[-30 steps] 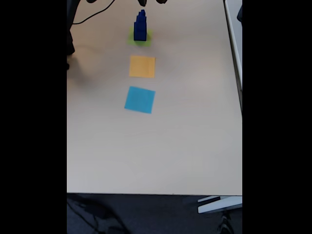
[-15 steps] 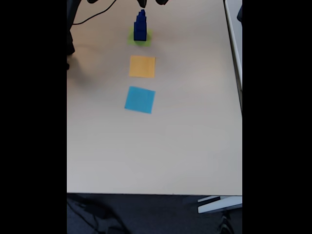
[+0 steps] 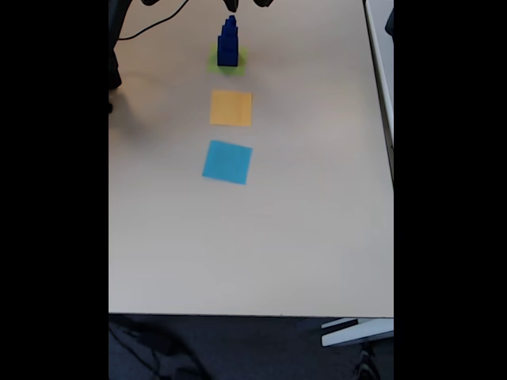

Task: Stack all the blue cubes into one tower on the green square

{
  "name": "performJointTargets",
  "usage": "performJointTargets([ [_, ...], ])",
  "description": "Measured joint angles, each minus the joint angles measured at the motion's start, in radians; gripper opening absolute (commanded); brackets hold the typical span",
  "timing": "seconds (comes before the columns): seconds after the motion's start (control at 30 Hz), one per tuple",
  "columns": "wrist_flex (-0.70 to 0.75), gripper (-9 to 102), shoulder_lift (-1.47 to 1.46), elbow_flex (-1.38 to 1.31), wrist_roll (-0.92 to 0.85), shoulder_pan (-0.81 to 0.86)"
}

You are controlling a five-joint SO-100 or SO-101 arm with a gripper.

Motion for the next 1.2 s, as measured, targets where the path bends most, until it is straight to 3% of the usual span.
performJointTargets([
  [1.2, 0.0, 0, -0.018, -0.002, -0.025, 0.002],
])
